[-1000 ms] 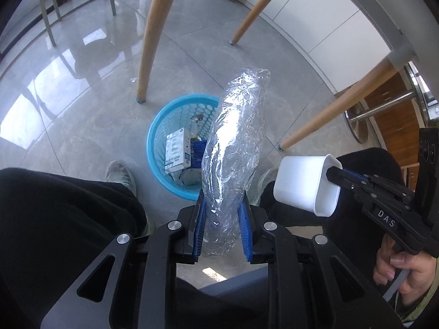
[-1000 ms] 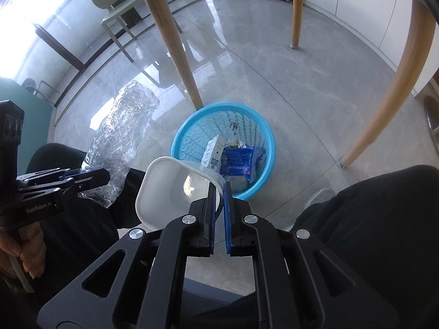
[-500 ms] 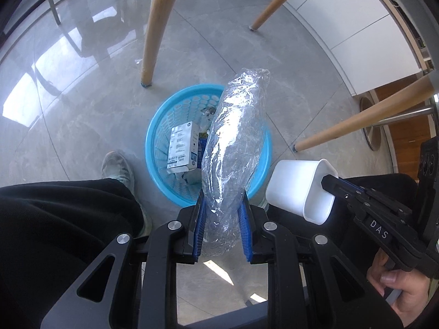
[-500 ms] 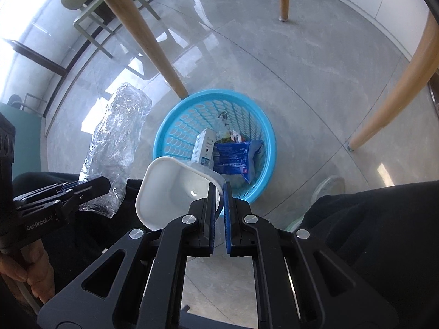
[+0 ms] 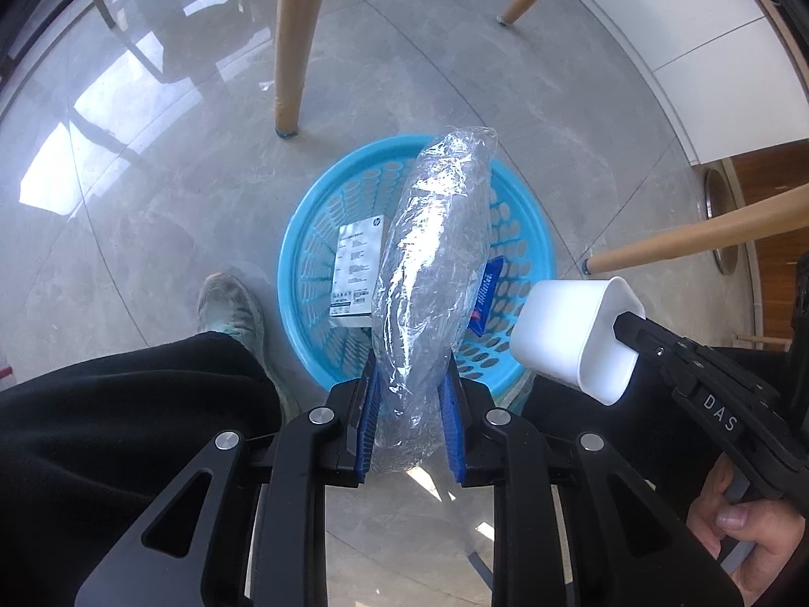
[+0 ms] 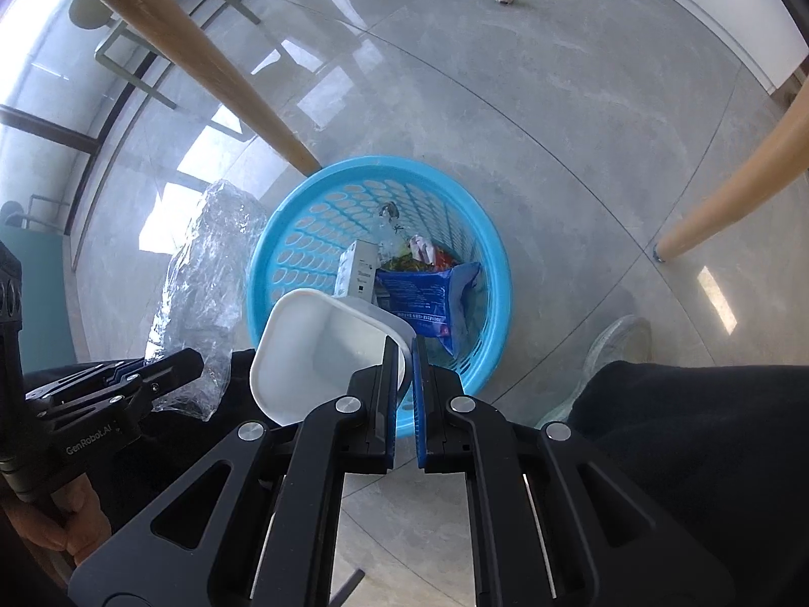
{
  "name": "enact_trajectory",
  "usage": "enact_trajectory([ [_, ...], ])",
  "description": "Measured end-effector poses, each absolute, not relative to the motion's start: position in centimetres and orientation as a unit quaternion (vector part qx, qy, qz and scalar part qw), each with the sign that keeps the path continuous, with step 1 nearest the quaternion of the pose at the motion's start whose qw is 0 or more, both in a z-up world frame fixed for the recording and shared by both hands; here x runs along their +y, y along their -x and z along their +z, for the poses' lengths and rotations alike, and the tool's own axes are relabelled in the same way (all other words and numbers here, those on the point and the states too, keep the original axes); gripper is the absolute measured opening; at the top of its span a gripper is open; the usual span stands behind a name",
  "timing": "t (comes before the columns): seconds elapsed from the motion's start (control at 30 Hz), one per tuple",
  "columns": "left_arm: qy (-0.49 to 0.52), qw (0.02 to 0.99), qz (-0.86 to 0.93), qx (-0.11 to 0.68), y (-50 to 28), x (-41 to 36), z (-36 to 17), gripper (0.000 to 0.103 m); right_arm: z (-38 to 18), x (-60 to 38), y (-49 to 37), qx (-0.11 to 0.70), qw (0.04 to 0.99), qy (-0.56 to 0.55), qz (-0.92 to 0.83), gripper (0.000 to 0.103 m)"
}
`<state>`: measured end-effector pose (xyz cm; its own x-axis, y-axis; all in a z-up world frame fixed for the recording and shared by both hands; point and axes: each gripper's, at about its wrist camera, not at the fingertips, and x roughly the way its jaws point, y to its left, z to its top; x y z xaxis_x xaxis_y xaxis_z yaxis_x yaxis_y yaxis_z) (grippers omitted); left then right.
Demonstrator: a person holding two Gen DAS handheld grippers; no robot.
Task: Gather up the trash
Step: 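Open the left tool over the basket while the right tool opens too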
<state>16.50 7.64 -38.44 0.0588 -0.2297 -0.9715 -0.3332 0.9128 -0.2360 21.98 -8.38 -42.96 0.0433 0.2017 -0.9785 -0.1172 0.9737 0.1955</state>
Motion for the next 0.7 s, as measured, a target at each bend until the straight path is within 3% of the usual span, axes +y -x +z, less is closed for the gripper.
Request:
enact_trajectory([
  [0.3,0.212,0.673,0.027,0.708,-18.0,7.9,-40.6,0.023,-45.1,-7.8,-24.0,0.692,0.715,-0.028,0.095,0.005],
  [0.37,0.214,0.679,0.027,0.702,-18.3,8.1,-40.6,0.028,-45.3,-7.9,-24.5,0.688,0.718,-0.044,0.096,0.012],
  [0.43,0.201,0.693,0.044,0.691,-18.7,8.5,-40.2,0.039,-45.7,-8.1,-24.8,0.692,0.714,-0.050,0.095,0.031],
  [0.53,0.222,0.686,0.044,0.691,-18.8,9.0,-40.3,0.044,-46.5,-7.9,-24.7,0.701,0.708,-0.027,0.081,0.032],
  [0.7,0.216,0.686,0.052,0.693,-18.8,8.9,-40.2,0.045,-46.6,-7.6,-24.6,0.707,0.702,-0.014,0.082,0.032],
])
